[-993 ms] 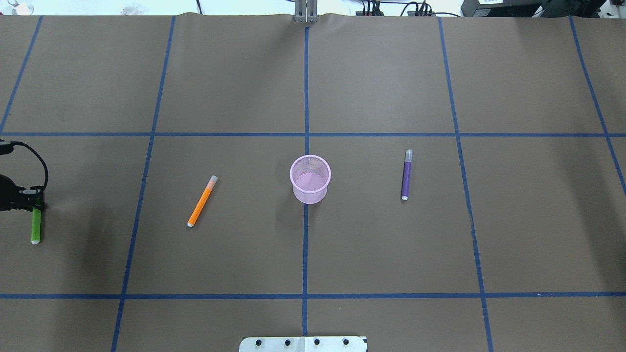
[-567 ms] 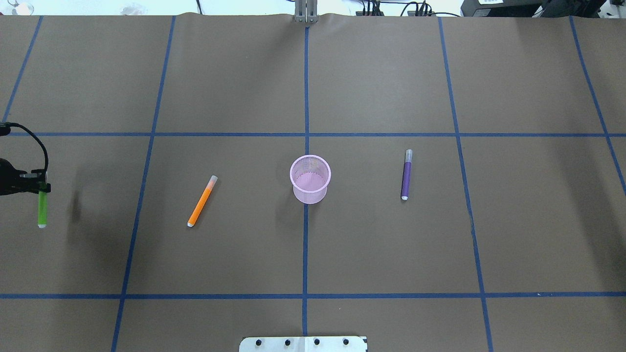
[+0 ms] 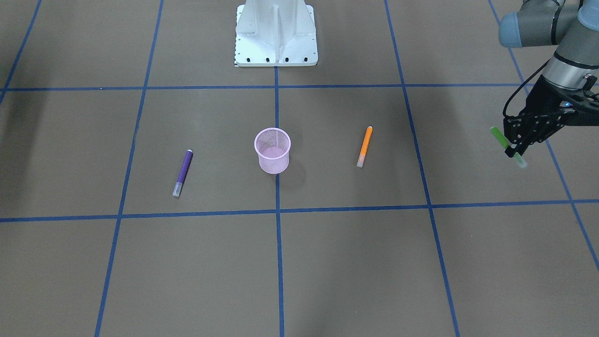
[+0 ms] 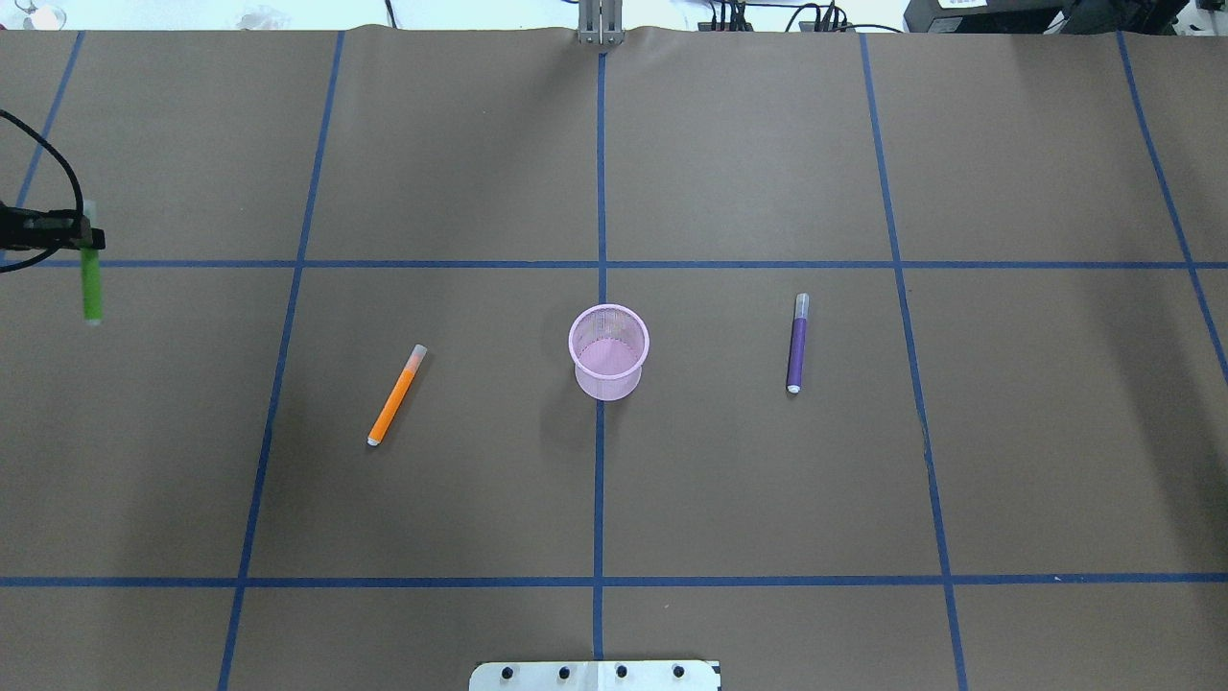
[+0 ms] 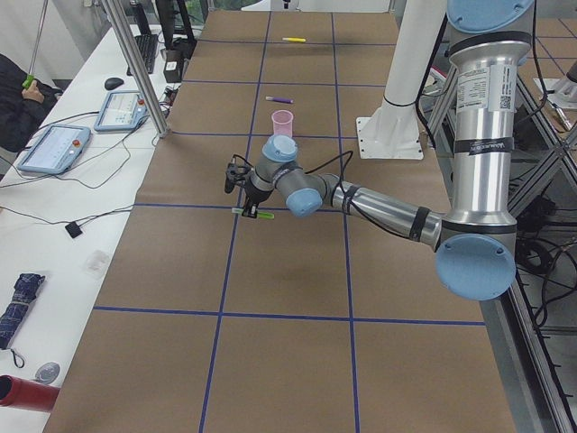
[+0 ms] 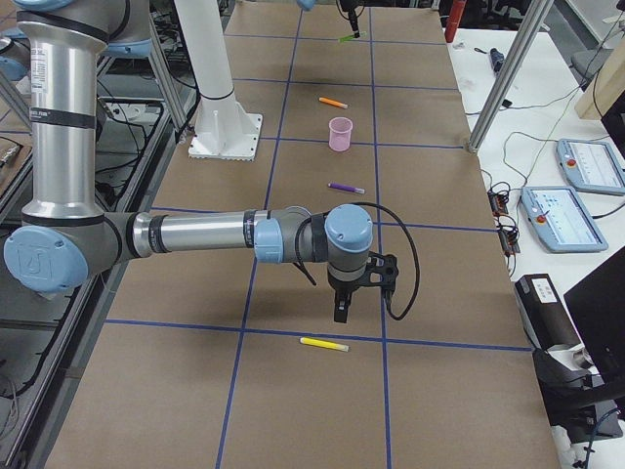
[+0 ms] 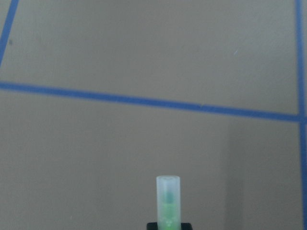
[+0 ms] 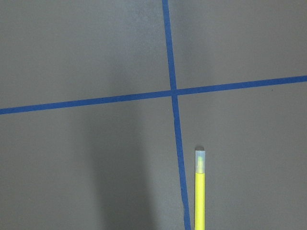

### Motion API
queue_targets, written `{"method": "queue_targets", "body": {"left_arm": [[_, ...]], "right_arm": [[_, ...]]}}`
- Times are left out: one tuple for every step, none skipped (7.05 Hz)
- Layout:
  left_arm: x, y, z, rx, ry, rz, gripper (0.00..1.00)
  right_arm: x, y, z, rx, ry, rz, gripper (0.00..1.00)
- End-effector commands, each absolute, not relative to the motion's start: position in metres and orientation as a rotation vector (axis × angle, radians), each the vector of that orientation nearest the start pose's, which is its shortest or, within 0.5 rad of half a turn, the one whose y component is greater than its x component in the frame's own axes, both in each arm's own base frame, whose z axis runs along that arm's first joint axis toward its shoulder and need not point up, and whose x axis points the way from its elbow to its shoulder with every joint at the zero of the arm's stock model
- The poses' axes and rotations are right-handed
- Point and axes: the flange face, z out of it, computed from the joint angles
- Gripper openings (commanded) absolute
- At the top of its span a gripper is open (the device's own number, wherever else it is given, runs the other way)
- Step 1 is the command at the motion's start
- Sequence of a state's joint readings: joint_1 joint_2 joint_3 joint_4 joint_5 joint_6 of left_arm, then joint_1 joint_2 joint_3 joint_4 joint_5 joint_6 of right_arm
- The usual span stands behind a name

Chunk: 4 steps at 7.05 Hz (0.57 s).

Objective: Collect pens into pen holder
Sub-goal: 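Lift the green marker upright with the left gripper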

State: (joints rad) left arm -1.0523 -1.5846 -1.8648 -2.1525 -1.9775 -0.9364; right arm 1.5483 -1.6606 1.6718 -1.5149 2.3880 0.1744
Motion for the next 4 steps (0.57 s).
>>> {"method": "queue_targets", "body": {"left_arm": [[0.187,-0.533,0.384,0.43,0.855,-0.212,0.0],[0.188,-0.54,0.373,0.464,0.845,-0.222,0.0],[0.19,-0.543,0.37,0.466,0.845,-0.222,0.0],[0.192,-0.546,0.363,0.476,0.853,-0.22,0.0]], "right_arm": [[0.045,-0.452,0.736,0.024,-0.826,0.088,0.99],[0.034,-0.453,0.759,0.02,-0.827,0.067,0.99],[0.011,-0.457,0.759,0.0,-0.824,0.019,0.99],[-0.001,-0.457,0.758,-0.014,-0.828,0.004,0.99]]}}
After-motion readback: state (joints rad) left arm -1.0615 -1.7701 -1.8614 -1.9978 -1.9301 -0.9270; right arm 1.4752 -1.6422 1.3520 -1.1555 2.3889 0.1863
